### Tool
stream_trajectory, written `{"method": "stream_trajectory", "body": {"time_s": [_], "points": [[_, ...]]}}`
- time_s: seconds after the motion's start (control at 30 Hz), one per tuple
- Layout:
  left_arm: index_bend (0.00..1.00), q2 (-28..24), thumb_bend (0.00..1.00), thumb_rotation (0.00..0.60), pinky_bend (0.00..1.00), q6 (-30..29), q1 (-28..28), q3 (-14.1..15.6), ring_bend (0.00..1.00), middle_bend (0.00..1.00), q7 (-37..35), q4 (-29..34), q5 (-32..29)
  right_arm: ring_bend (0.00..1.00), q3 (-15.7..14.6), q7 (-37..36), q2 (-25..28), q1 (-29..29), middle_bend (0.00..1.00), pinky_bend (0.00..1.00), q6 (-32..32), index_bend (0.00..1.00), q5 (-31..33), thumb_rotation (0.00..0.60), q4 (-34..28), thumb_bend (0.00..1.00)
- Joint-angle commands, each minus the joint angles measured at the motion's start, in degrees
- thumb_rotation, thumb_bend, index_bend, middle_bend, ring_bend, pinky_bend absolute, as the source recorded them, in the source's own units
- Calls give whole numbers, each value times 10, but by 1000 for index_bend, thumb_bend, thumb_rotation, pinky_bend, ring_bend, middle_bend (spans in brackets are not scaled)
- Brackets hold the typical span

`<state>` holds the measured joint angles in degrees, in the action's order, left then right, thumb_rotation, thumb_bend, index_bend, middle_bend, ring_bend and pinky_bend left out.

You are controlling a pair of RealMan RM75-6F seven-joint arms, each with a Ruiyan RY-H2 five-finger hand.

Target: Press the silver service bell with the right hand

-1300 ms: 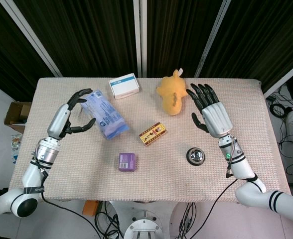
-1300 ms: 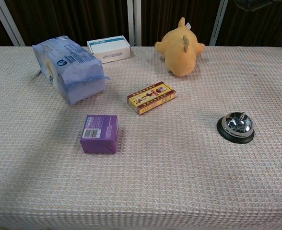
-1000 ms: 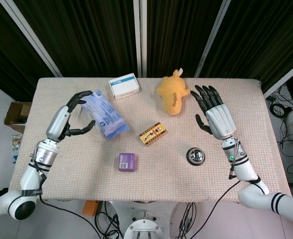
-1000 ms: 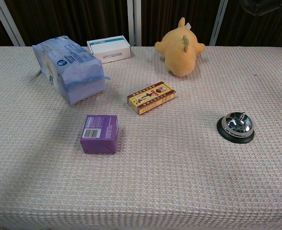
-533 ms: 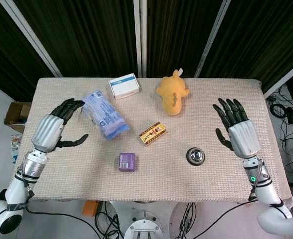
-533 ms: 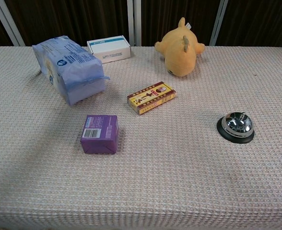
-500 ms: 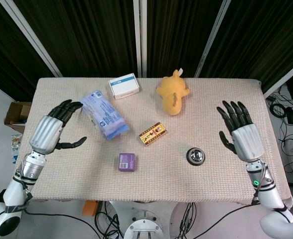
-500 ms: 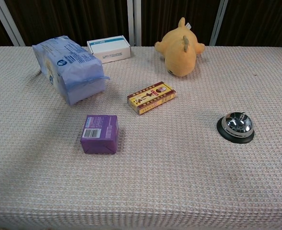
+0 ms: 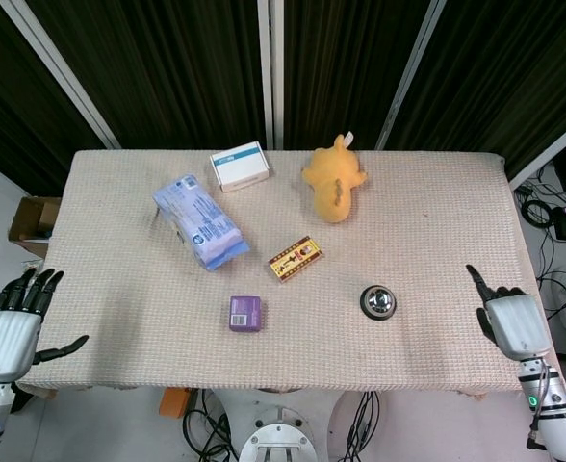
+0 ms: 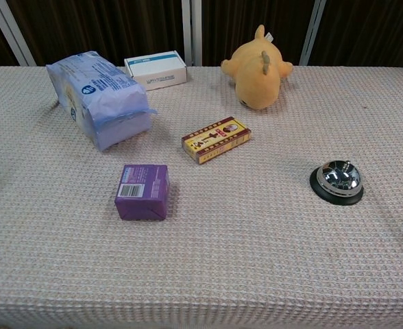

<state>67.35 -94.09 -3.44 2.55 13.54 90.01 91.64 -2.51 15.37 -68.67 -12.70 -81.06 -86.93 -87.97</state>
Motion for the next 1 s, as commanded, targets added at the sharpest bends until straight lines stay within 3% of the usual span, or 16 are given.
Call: {"method": "stream_trajectory", "body": {"time_s": [0.03,0.23,0.37,0.57,1.0], "points": [[78,14,58,299,185,0,10,3,72,104,-23,-20,-3,853,-13,11,-34,-14,877,885,11,0,-44,600,9,770],[78,18,59,300,185,4,7,-1,72,104,-36,-25,9,880,-30,90,-63,-26,912,896,69,0,-51,600,-19,828],[78,20,61,300,185,5,8,-3,72,104,-39,-27,13,883,-25,117,-85,-29,916,897,92,0,-37,600,-17,826],[78,22,67,299,185,9,12,-5,72,104,-41,-34,9,881,-16,119,-98,-44,916,897,130,0,-20,600,-9,824],[78,19,75,302,185,17,13,-10,72,104,-47,-35,10,881,-11,123,-115,-50,917,897,144,0,-11,600,-2,825]]}}
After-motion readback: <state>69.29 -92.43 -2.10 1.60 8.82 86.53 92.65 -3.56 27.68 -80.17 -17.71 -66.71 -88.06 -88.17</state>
